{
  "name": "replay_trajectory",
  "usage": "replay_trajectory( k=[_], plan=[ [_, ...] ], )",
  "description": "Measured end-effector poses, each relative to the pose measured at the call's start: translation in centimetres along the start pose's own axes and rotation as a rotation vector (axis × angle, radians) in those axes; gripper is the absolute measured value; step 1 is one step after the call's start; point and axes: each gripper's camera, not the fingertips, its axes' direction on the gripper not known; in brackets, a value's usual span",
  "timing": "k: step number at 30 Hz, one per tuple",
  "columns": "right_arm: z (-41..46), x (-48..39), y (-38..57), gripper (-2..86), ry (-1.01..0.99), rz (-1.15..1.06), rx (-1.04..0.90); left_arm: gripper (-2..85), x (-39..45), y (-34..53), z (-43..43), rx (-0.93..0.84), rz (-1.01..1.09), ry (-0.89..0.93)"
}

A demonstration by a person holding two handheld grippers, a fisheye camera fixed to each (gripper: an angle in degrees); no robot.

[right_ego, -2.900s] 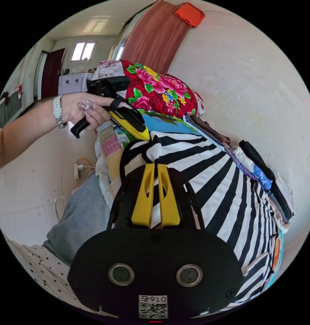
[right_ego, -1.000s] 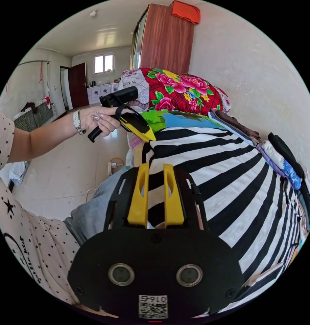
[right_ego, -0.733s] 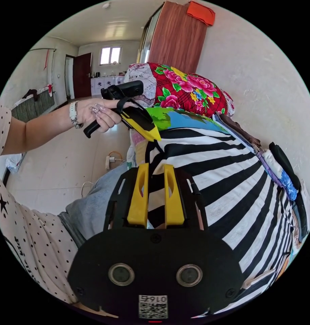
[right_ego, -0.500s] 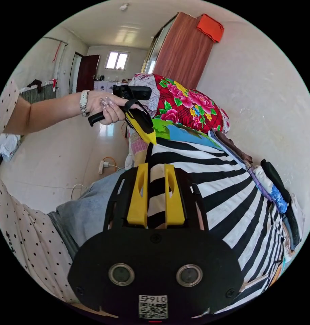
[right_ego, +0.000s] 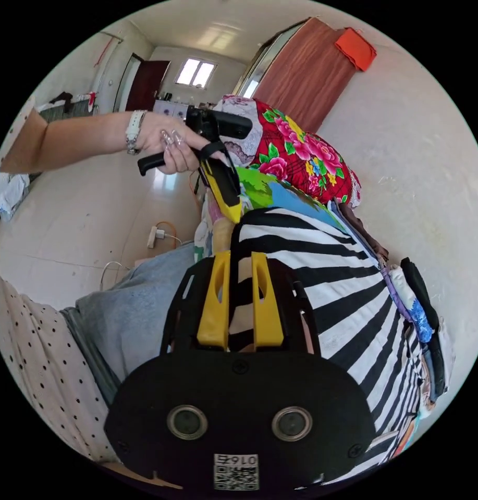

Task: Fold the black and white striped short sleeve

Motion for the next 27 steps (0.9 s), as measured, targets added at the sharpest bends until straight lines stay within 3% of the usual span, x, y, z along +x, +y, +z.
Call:
replay_trajectory(
  k=[3,9,14,19,27],
  plan=[
    [-2.1,2.9,0.6,6.9,-0.005,0.059,0.082,2.3,2.6,-0.4,-2.7,0.095,0.019,-0.139],
    [-4.0,9.6,2.0,6.3,-0.022,0.219,0.164,3.6,8.1,-4.5,-5.3,0.339,0.102,-0.081],
    [-3.6,13.5,2.4,5.7,-0.036,0.259,0.176,4.1,11.1,-9.2,-3.8,0.319,0.053,-0.248],
    [-1.7,16.7,1.9,5.6,0.021,0.293,0.100,4.3,14.9,-11.6,-2.2,0.229,0.083,-0.257],
    [2.1,25.7,-1.5,5.9,0.019,0.409,-0.005,-0.8,25.6,-9.6,-2.4,0.351,0.168,-0.533]
  ],
)
